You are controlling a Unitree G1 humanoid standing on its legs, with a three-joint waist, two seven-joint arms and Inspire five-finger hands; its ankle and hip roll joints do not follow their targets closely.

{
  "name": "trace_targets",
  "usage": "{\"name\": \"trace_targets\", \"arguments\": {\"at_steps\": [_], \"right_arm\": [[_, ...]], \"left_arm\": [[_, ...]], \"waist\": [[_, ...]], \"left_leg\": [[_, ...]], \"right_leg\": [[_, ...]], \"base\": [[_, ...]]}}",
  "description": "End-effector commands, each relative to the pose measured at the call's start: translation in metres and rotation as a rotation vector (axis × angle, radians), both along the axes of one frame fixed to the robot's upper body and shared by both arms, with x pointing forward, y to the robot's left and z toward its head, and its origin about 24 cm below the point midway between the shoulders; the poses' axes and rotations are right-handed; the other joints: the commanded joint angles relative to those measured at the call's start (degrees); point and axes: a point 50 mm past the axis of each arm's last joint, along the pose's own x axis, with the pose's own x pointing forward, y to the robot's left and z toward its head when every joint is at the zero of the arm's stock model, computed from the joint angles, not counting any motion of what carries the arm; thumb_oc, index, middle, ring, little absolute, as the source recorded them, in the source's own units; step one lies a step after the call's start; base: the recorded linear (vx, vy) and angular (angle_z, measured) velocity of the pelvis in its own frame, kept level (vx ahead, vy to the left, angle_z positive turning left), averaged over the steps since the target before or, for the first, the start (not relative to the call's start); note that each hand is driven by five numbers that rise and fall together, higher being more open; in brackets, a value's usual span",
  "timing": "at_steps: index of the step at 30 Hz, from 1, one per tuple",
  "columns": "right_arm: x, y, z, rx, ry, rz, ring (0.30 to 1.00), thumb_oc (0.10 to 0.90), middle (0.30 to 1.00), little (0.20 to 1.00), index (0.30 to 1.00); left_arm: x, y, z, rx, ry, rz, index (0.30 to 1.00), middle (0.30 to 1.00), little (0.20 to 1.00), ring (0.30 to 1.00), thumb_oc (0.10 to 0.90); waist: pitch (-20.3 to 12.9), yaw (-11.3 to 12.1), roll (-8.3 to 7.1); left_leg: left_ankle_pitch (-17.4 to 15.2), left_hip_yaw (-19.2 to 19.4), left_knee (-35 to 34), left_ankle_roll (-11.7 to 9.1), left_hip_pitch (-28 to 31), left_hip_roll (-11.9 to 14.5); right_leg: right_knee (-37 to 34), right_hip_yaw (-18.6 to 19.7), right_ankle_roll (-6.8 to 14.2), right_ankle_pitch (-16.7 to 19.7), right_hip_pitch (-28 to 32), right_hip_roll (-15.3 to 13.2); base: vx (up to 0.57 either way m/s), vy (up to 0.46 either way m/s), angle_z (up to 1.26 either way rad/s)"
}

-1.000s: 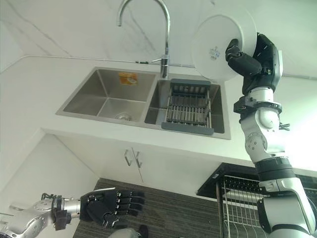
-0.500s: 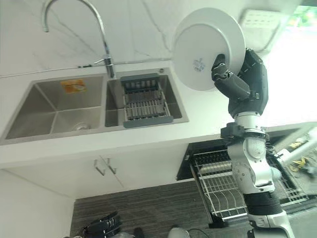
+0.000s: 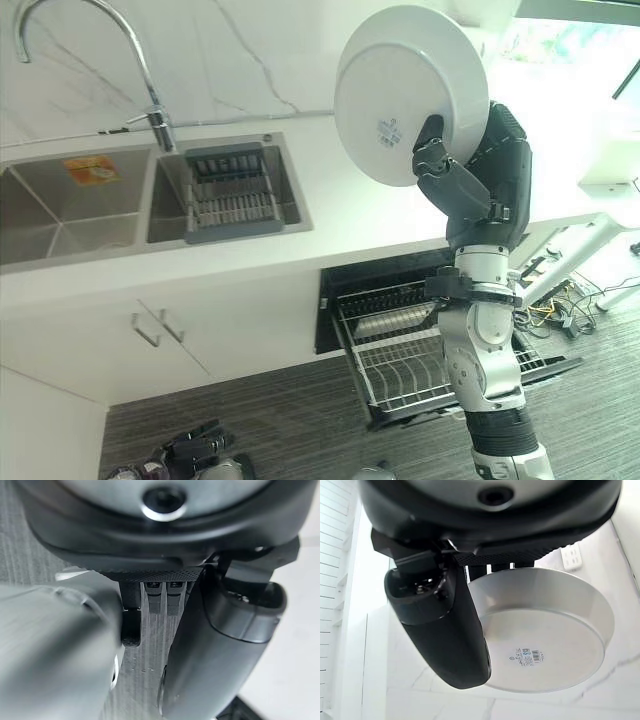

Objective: Place the dishes in the dishwasher.

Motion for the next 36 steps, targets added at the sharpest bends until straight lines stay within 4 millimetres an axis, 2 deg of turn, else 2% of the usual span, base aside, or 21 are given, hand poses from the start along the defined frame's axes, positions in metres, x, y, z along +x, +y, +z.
{"name": "trace_targets", "arguments": {"at_steps": [1,3,4,7,9,10,11,12,13,14,15,18,19,23,25,29,31,33,34,35,36], "right_arm": [[-0.030,-0.005,0.076,-0.005,-0.424,-0.005,0.300,0.400,0.300,0.300,0.300],[-0.029,-0.003,0.077,-0.021,-0.416,0.018,0.300,0.400,0.300,0.300,0.300],[-0.029,0.001,0.077,-0.041,-0.410,0.036,0.300,0.400,0.300,0.300,0.300],[-0.026,0.006,0.072,-0.081,-0.381,0.109,0.300,0.400,0.300,0.300,0.300],[-0.024,0.007,0.067,-0.103,-0.356,0.132,0.300,0.400,0.300,0.300,0.300],[-0.025,0.004,0.065,-0.112,-0.346,0.114,0.300,0.400,0.300,0.300,0.300],[-0.027,0.003,0.064,-0.110,-0.363,0.102,0.300,0.400,0.300,0.300,0.300],[-0.028,0.002,0.063,-0.113,-0.370,0.102,0.300,0.400,0.300,0.300,0.300],[-0.028,0.002,0.063,-0.113,-0.370,0.102,0.300,0.400,0.300,0.300,0.300],[-0.030,0.008,0.058,-0.127,-0.391,0.085,0.300,0.400,0.300,0.300,0.300],[-0.031,0.011,0.057,-0.129,-0.390,0.077,0.300,0.400,0.300,0.300,0.300],[-0.029,0.016,0.048,-0.130,-0.363,0.027,0.300,0.400,0.300,0.300,0.300],[-0.029,0.014,0.040,-0.104,-0.328,0.017,0.300,0.400,0.300,0.300,0.300],[-0.026,0.001,0.016,-0.014,-0.243,0.005,0.300,0.400,0.300,0.300,0.300],[-0.034,-0.012,0.011,0.041,-0.203,0.000,0.300,0.400,0.300,0.300,0.300],[-0.032,-0.017,0.005,0.126,-0.131,-0.032,0.300,0.400,0.300,0.300,0.300],[-0.031,-0.012,0.001,0.159,-0.106,-0.021,0.300,0.400,0.300,0.300,0.300],[-0.032,-0.007,-0.002,0.177,-0.100,-0.033,0.300,0.400,0.300,0.300,0.300],[-0.033,-0.007,-0.002,0.164,-0.103,-0.048,0.300,0.400,0.300,0.300,0.300],[-0.032,-0.004,-0.004,0.111,-0.077,-0.102,0.300,0.400,0.300,0.300,0.300],[-0.031,-0.001,-0.004,0.067,-0.076,-0.125,0.300,0.400,0.300,0.300,0.300]], "left_arm": [[-0.066,0.003,-0.017,0.078,0.306,-0.067,0.900,0.900,0.900,0.900,0.800],[-0.068,0.001,-0.018,0.087,0.307,-0.051,0.900,0.900,0.900,0.900,0.800],[-0.071,-0.004,-0.020,0.072,0.302,-0.023,0.900,0.900,0.900,0.900,0.800],[-0.077,-0.017,-0.024,0.076,0.277,-0.055,0.900,0.900,0.900,0.900,0.800],[-0.079,-0.023,-0.026,0.079,0.256,-0.029,0.900,0.900,0.900,0.900,0.800],[-0.078,-0.025,-0.026,0.087,0.246,-0.013,0.900,0.900,0.900,0.900,0.800],[-0.078,-0.025,-0.026,0.091,0.244,-0.008,0.900,0.900,0.900,0.900,0.800],[-0.079,-0.026,-0.027,0.092,0.245,-0.002,0.900,0.900,0.900,0.900,0.800],[-0.079,-0.026,-0.027,0.092,0.245,-0.002,0.900,0.900,0.900,0.900,0.800],[-0.085,-0.023,-0.027,0.099,0.268,0.047,0.900,0.900,0.900,0.900,0.800],[-0.086,-0.023,-0.027,0.098,0.275,0.050,0.900,0.900,0.900,0.900,0.800],[-0.090,-0.023,-0.028,0.098,0.303,0.045,0.900,0.900,0.900,0.900,0.800],[-0.095,-0.025,-0.029,0.100,0.320,0.055,0.900,0.900,0.900,0.900,0.800],[-0.094,-0.021,-0.028,0.095,0.322,0.081,0.900,0.900,0.900,0.900,0.800],[-0.091,-0.023,-0.028,0.075,0.308,0.092,0.900,0.900,0.900,0.900,0.800],[-0.098,-0.027,-0.029,0.061,0.322,0.081,0.900,0.900,0.900,0.900,0.800],[-0.101,-0.028,-0.030,0.061,0.345,0.057,0.900,0.900,0.900,0.900,0.800],[-0.101,-0.031,-0.031,0.083,0.363,-0.005,0.900,0.900,0.900,0.900,0.800],[-0.098,-0.031,-0.030,0.091,0.362,-0.015,0.900,0.900,0.900,0.900,0.800],[-0.092,-0.026,-0.029,0.098,0.352,0.009,0.900,0.900,0.900,0.900,0.800],[-0.089,-0.023,-0.028,0.100,0.346,0.024,0.900,0.900,0.900,0.900,0.800]], "waist": [[-2.2,0.9,-1.96],[-2.6,0.8,-1.87],[-2.4,0.7,-1.42],[-1.5,0.5,-0.35],[-0.8,-0.2,0.32],[-0.6,-0.6,0.45],[-0.7,-0.7,0.54],[-0.6,-0.4,0.73],[-0.6,-0.4,0.73],[-1.3,1.3,1.58],[-1.4,1.6,1.72],[-1.9,1.8,1.93],[-2.2,1.8,1.75],[-2.6,0.7,0.72],[-2.6,-0.2,0.33],[-2.5,0.0,-0.16],[-2.3,0.0,-0.27],[-2.3,-1.1,-0.17],[-2.3,-1.2,-0.20],[-2.2,-1.1,-0.20],[-2.0,-0.9,-0.15]], "left_leg": [[-11.2,0.9,-0.2,3.3,6.0,-6.7],[-9.5,0.9,-0.2,2.2,5.2,-5.1],[-8.3,1.3,-0.2,0.8,5.2,-3.1],[-5.5,2.3,-0.2,-0.9,4.6,-0.1],[-3.9,5.8,-0.2,-1.2,3.9,1.2],[-3.6,8.2,-0.2,-1.0,3.9,0.9],[-5.2,8.6,-0.2,-1.0,4.6,-0.7],[-6.3,7.8,-0.2,0.1,4.7,-3.5],[-6.3,7.8,-0.2,0.1,4.7,-3.5],[-8.6,5.2,-0.2,4.2,4.4,-11.4],[-9.0,4.8,-0.2,4.6,4.5,-12.3],[-10.2,2.9,-0.2,5.3,4.9,-13.5],[-10.8,1.3,-0.2,5.7,4.9,-14.6],[-10.9,0.9,-0.2,6.2,4.5,-15.2],[-11.3,1.0,-0.2,6.6,4.5,-15.6],[-12.0,0.8,-0.2,7.5,4.8,-16.6],[-11.9,-0.3,-0.2,7.8,4.6,-16.9],[-11.7,-2.3,-0.2,8.5,4.2,-17.3],[-11.6,-2.6,-0.2,8.5,4.2,-17.4],[-11.9,-1.8,-0.2,8.5,4.3,-16.9],[-12.1,-1.0,-0.2,8.5,4.6,-16.4]], "right_leg": [[1.5,2.0,1.2,-4.4,-0.5,1.3],[1.5,2.1,0.0,-5.0,-0.8,2.5],[1.5,1.9,-1.2,-6.0,-0.2,4.0],[1.5,0.9,-3.1,-7.1,0.4,6.1],[1.5,-0.8,-3.9,-7.9,1.3,6.7],[1.5,-1.6,-4.1,-8.2,1.7,6.7],[1.5,-1.4,-3.6,-9.4,2.5,6.7],[1.5,-0.8,-3.7,-9.7,2.5,7.1],[1.5,-0.8,-3.7,-9.7,2.5,7.1],[1.5,0.9,-4.1,-8.9,1.5,8.2],[1.5,1.0,-4.1,-9.0,1.6,8.4],[1.5,1.3,-4.6,-9.1,1.6,9.4],[1.5,2.1,-4.5,-8.9,1.3,9.8],[1.5,2.7,-4.3,-8.1,0.6,9.8],[1.5,2.5,-4.1,-7.9,0.4,9.2],[1.5,2.5,-3.4,-7.2,0.5,8.6],[1.5,2.7,-3.5,-6.9,0.9,9.0],[1.5,7.2,-3.9,-6.8,0.2,10.8],[1.5,8.1,-3.4,-6.3,-0.4,10.2],[1.5,7.9,-1.7,-4.6,-1.6,7.6],[1.5,7.2,-1.0,-3.4,-2.0,6.3]], "base": [[-0.11,-0.452,-0.30],[-0.10,-0.366,-0.53],[-0.10,-0.388,-0.38],[-0.12,-0.307,-0.19],[-0.15,-0.186,0.08],[-0.02,-0.111,0.26],[0.02,-0.079,0.40],[0.06,-0.032,0.39],[-0.03,0.001,0.30],[-0.02,0.020,0.07],[0.00,0.031,-0.33],[0.07,0.063,-0.52],[0.07,0.078,0.00],[0.04,0.112,0.08],[0.06,0.192,0.04],[0.07,0.136,0.04],[0.05,0.092,-0.02],[0.04,0.014,0.01],[0.00,-0.082,0.34],[-0.02,-0.107,0.38],[-0.05,-0.158,0.36]]}}
